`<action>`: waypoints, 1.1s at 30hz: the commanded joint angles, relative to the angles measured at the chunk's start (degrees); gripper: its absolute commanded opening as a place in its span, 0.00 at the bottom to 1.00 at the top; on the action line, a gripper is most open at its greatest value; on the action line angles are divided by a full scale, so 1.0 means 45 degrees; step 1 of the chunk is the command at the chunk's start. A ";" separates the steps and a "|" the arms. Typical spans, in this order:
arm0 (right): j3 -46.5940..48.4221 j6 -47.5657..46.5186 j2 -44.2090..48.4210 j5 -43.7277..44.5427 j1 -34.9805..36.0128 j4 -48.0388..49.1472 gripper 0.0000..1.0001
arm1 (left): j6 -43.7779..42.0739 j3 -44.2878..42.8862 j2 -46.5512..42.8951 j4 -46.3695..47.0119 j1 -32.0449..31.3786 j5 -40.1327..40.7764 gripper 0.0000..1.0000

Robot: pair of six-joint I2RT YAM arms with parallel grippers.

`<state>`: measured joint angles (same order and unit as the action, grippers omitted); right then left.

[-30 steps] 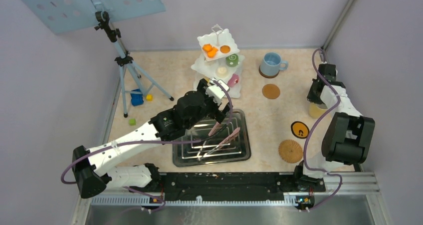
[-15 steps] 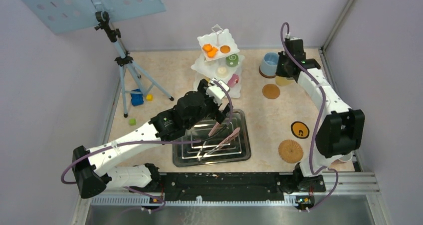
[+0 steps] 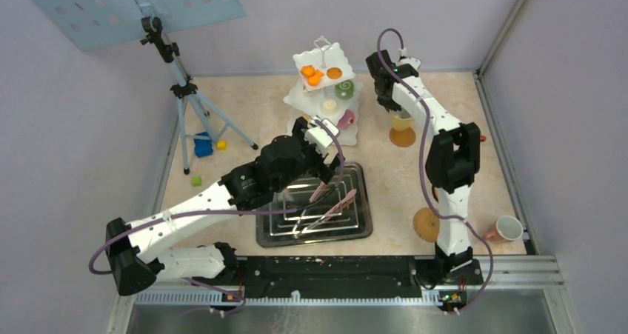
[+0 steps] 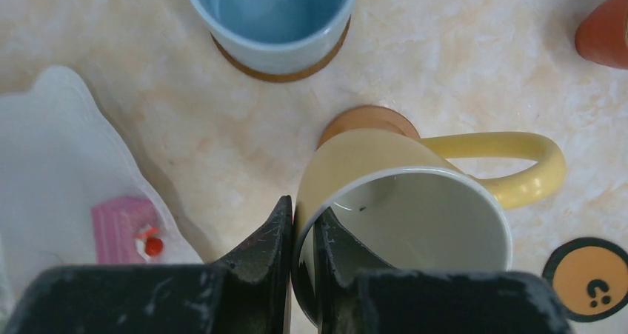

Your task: Serve the afternoon tea

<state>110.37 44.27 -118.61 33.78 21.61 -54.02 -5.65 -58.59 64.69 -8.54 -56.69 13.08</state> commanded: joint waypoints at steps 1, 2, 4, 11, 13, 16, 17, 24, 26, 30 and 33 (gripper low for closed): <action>0.3410 0.2080 -0.1453 0.2105 -0.0120 -0.3112 0.00 | 0.0161 -0.0038 -0.0370 0.0627 -0.0054 -0.0033 0.99; 0.3656 0.1976 -0.1704 0.2059 -0.0112 -0.3196 0.00 | 0.0145 -0.0029 -0.0385 0.0627 -0.0059 -0.0033 0.99; 0.3558 0.1694 -0.1824 0.1928 -0.0107 -0.2808 0.00 | 0.0109 -0.0028 -0.0390 0.0632 -0.0059 0.0035 0.99; 0.1127 -0.0638 -0.0936 0.0857 -0.0128 0.0103 0.00 | 0.0047 -0.0011 -0.0395 0.0657 -0.0059 0.0121 0.99; 0.0125 -0.1321 -0.0420 0.0434 -0.0165 0.1111 0.00 | 0.0061 0.0010 -0.0381 0.0674 -0.0068 0.0077 0.99; -0.0943 -0.1721 0.0021 -0.0062 -0.0320 0.2032 0.00 | 0.0056 0.0012 -0.0361 0.0669 -0.0073 0.0085 0.99; -0.1043 -0.1738 0.0057 -0.0153 -0.0364 0.2091 0.00 | 0.0048 0.0007 -0.0343 0.0671 -0.0068 0.0099 0.99; -0.1187 -0.1988 0.0057 -0.0691 -0.0591 0.2235 0.00 | 0.0063 0.0011 -0.0278 0.0667 -0.0069 0.0091 0.99; -0.1313 -0.1993 0.0115 -0.0825 -0.0678 0.2239 0.00 | 0.0050 0.0006 -0.0273 0.0667 -0.0079 0.0103 0.99; -0.1663 -0.1996 0.0250 -0.1378 -0.0924 0.2350 0.00 | 0.0059 0.0012 -0.0254 0.0666 -0.0073 0.0064 0.99; -0.1963 -0.2281 0.0372 -0.2048 -0.1052 0.2635 0.05 | 0.0063 0.0012 -0.0239 0.0671 -0.0079 0.0080 0.99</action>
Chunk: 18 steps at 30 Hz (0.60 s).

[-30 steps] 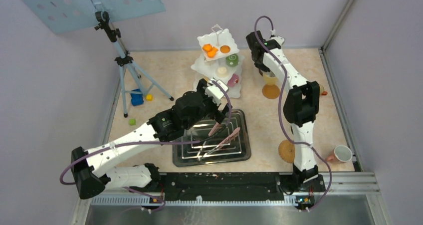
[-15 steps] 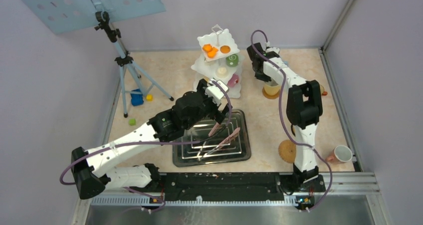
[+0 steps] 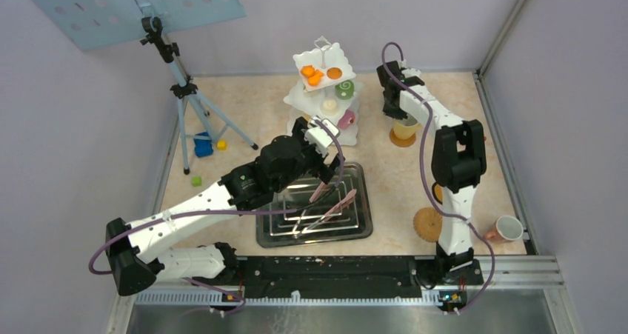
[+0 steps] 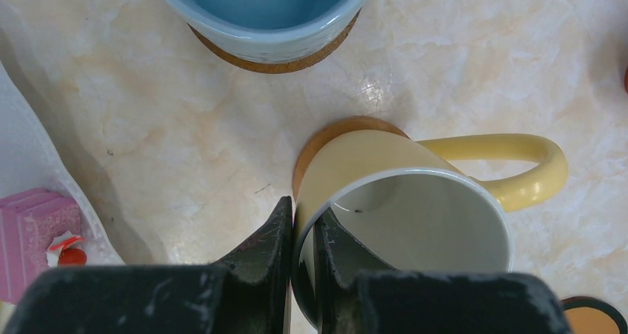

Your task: Serve the afternoon tea

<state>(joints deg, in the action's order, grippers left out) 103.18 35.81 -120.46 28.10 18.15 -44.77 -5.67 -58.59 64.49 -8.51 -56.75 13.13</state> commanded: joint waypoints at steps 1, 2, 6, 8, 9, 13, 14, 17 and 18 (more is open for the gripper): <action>-0.0425 -0.0476 0.0836 -0.0850 -0.0296 0.0639 0.09 | 0.0052 0.0009 -0.0196 0.0662 -0.0064 0.0071 0.99; -0.0496 -0.0553 0.0899 -0.0894 -0.0285 0.0707 0.13 | 0.0052 0.0011 -0.0164 0.0669 -0.0059 0.0072 0.99; -0.0539 -0.0714 0.1034 -0.1031 -0.0336 0.0706 0.22 | 0.0083 0.0012 -0.0142 0.0661 -0.0055 -0.0005 0.99; -0.0508 -0.0858 0.1116 -0.1162 -0.0364 0.0704 0.27 | 0.0085 0.0006 -0.0117 0.0663 -0.0059 -0.0017 0.99; -0.0516 -0.0987 0.1193 -0.1268 -0.0387 0.0752 0.30 | 0.0074 0.0011 -0.0113 0.0666 -0.0061 -0.0008 0.99; -0.0362 -0.1630 0.1799 -0.1647 -0.0387 0.0883 0.47 | 0.0099 0.0011 -0.0076 0.0666 -0.0051 -0.0026 0.99; -0.0268 -0.1777 0.2015 -0.1616 -0.0382 0.0804 0.51 | 0.0104 0.0012 -0.0064 0.0667 -0.0058 -0.0043 0.99; 0.0195 -0.2336 0.2867 -0.1537 -0.0384 0.0204 0.61 | 0.0098 0.0009 -0.0017 0.0681 -0.0064 -0.0056 0.99; 0.0280 -0.2605 0.3318 -0.1466 -0.0382 -0.0084 0.64 | 0.0090 0.0011 0.0000 0.0681 -0.0055 -0.0057 0.99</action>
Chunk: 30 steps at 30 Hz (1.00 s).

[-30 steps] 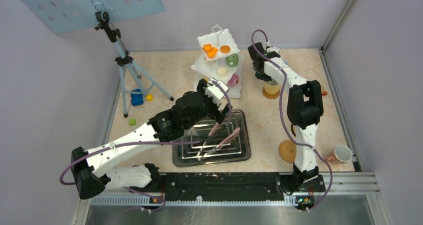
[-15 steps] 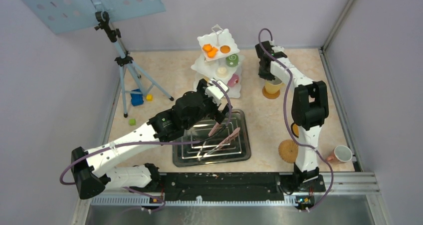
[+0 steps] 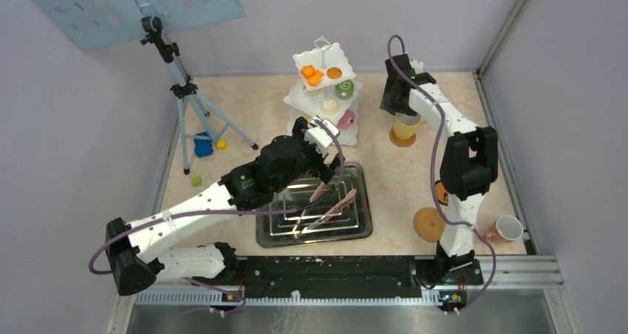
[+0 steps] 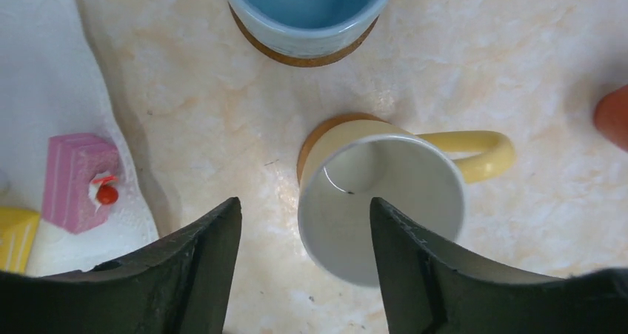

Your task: Serve the afternoon tea

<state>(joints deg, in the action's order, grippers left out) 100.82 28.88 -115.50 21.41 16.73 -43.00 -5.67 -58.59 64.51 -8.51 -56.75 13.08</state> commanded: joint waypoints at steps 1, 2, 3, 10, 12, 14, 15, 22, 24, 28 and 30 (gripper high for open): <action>0.0698 -0.1379 0.2736 0.0171 -0.0034 -0.0675 0.67 | 0.0094 0.0012 0.0009 0.0691 -0.0063 -0.0037 0.99; 0.0323 -0.1707 0.3455 0.0448 -0.0040 -0.0729 0.72 | 0.0092 0.0007 0.0019 0.0692 -0.0064 -0.0034 0.99; -0.0251 -0.2028 0.4241 0.0606 -0.0045 -0.0660 0.78 | 0.0106 0.0011 0.0034 0.0682 -0.0064 -0.0031 0.99; -0.8165 -0.1530 0.9971 0.0568 -0.0977 0.1414 0.93 | 0.0138 -0.0008 0.0150 0.0666 -0.0064 -0.0042 0.99; -1.0200 -0.0551 1.0915 -0.0042 -0.1920 0.1452 0.93 | 0.0153 -0.0008 0.0185 0.0671 -0.0064 -0.0045 0.99; -1.1455 0.0242 1.1503 -0.0653 -0.2593 0.1547 0.93 | 0.0188 -0.0023 0.0195 0.0642 -0.0082 -0.0105 0.99; -1.1926 0.0561 1.1735 -0.0778 -0.2852 0.1565 0.93 | 0.0186 -0.0027 0.0186 0.0642 -0.0084 -0.0140 0.99; -1.3927 0.2446 1.1338 -0.2140 -0.5725 0.2088 0.93 | 0.0235 -0.0028 0.0118 0.0622 -0.0096 -0.0154 0.99; -1.4320 0.2474 1.1195 -0.2486 -0.6206 0.2621 0.93 | 0.0235 -0.0034 0.0108 0.0622 -0.0093 -0.0172 0.99; -1.4856 0.2480 1.0941 -0.2739 -0.6709 0.3258 0.93 | 0.0233 -0.0032 0.0088 0.0618 -0.0103 -0.0182 0.99; -1.5011 0.2452 1.0714 -0.3006 -0.6726 0.3438 0.91 | 0.0223 -0.0037 0.0087 0.0620 -0.0101 -0.0156 0.99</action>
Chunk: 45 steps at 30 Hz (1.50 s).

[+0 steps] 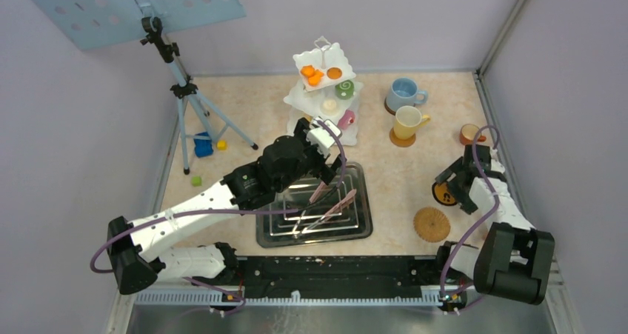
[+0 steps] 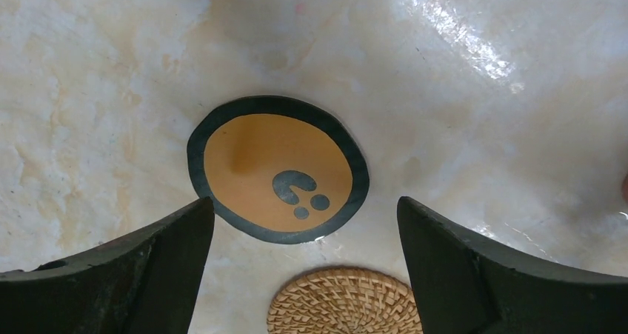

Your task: Serve the afternoon tea

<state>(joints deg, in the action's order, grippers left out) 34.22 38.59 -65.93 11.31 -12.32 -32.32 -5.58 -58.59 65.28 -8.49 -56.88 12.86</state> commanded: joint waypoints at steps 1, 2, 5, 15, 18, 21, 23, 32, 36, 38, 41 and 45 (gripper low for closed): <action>-0.0288 0.0202 -0.0382 -0.0962 -0.0254 0.1275 0.89 | 0.0210 -0.0046 -0.0076 0.0615 -0.0074 -0.0122 0.99; -0.0383 0.0122 -0.0455 -0.1265 -0.0247 0.1565 0.88 | 0.0214 -0.0047 -0.0063 0.0617 -0.0064 -0.0141 0.99; -0.0522 0.0133 -0.0722 -0.2127 -0.0021 0.2388 0.84 | 0.0225 -0.0047 -0.0034 0.0617 -0.0074 -0.0201 0.99; 0.1163 0.1228 -0.3128 -0.2758 0.2651 0.5178 0.82 | 0.0234 -0.0048 -0.0023 0.0627 -0.0074 -0.0186 0.99; 0.1910 0.1031 -0.3814 -0.2917 0.3008 0.4948 0.82 | 0.0197 -0.0047 -0.0015 0.0613 -0.0074 -0.0146 0.99; 0.2112 0.0467 -0.3539 -0.2399 0.2921 0.4660 0.82 | 0.0152 -0.0047 -0.0035 0.0598 -0.0073 -0.0049 0.99; 0.2081 0.0036 -0.3310 -0.2236 0.2447 0.4589 0.83 | 0.0156 -0.0047 -0.0050 0.0603 -0.0072 -0.0065 0.99; 0.2800 -0.1562 -0.5067 -0.3952 0.1327 0.6153 0.75 | 0.0157 -0.0029 -0.0072 0.0617 -0.0073 -0.0132 0.99; 0.2975 -0.1442 -0.5822 -0.4996 0.1446 0.7001 0.68 | 0.0191 -0.0047 -0.0025 0.0617 -0.0068 -0.0197 0.99; 0.2922 -0.1516 -0.5983 -0.5129 0.1606 0.7086 0.67 | 0.0219 -0.0049 0.0003 0.0617 -0.0074 -0.0241 0.99; 0.2670 -0.1580 -0.5996 -0.5512 0.1713 0.7347 0.64 | 0.0259 -0.0047 0.0024 0.0632 -0.0074 -0.0282 0.99; 0.2184 -0.1738 -0.5816 -0.6341 0.2059 0.7434 0.61 | 0.0248 -0.0047 0.0051 0.0637 -0.0066 -0.0279 0.99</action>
<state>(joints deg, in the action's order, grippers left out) 45.43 32.38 -92.23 -12.21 -4.80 -1.13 -5.43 -58.59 65.28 -8.49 -57.01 12.43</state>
